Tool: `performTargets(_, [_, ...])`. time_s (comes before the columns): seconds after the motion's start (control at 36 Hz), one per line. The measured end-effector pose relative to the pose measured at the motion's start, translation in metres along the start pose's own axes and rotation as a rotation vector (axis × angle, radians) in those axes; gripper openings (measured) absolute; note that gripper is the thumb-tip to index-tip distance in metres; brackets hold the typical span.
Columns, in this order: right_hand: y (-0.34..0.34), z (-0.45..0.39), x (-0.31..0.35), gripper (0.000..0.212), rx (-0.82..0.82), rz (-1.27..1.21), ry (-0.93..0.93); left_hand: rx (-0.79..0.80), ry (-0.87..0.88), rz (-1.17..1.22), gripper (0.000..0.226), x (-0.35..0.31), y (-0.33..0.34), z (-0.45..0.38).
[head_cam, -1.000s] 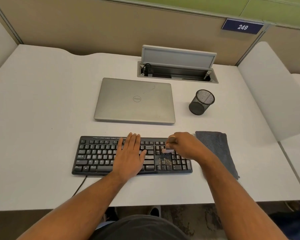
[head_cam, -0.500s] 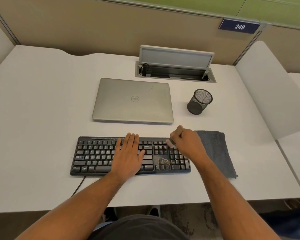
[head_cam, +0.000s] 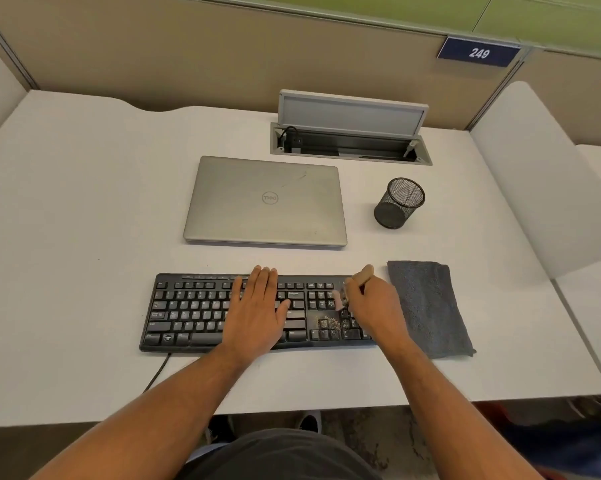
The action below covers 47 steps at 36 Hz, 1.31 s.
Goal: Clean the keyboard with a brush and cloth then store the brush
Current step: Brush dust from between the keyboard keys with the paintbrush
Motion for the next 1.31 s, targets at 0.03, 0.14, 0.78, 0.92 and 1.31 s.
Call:
performTargets(0.03, [0.002, 0.001, 0.0, 0.053, 0.021, 0.024, -0.002, -0.002, 0.001, -0.001, 0.075, 0.0, 0.0, 0.0])
performTargets(0.14, [0.008, 0.001, 0.0, 0.051, 0.112, 0.094, -0.021, 0.002, 0.004, -0.006, 0.078, -0.001, -0.001, 0.001])
performTargets(0.78, [0.016, 0.009, 0.014, 0.049, 0.102, 0.1, -0.031, -0.027, 0.004, -0.01, 0.075, -0.001, -0.003, 0.001])
performTargets(0.92, [0.011, 0.005, 0.018, 0.052, 0.102, 0.102, -0.045, -0.039, 0.008, -0.002, 0.073, -0.001, -0.002, 0.001])
performTargets(1.31, [0.02, 0.009, 0.028, 0.035, 0.125, 0.011, -0.067, -0.034, 0.009, -0.006, 0.074, -0.002, -0.002, 0.001])
Point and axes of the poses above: each hand's wrist, its own z-axis away from the middle knuckle, its own y-axis out of the palm, x = y × z, the point moved 9 cm from there along -z, towards the middle knuckle, and after that the axes turned 10 degrees about z, right-handed, at the moved point
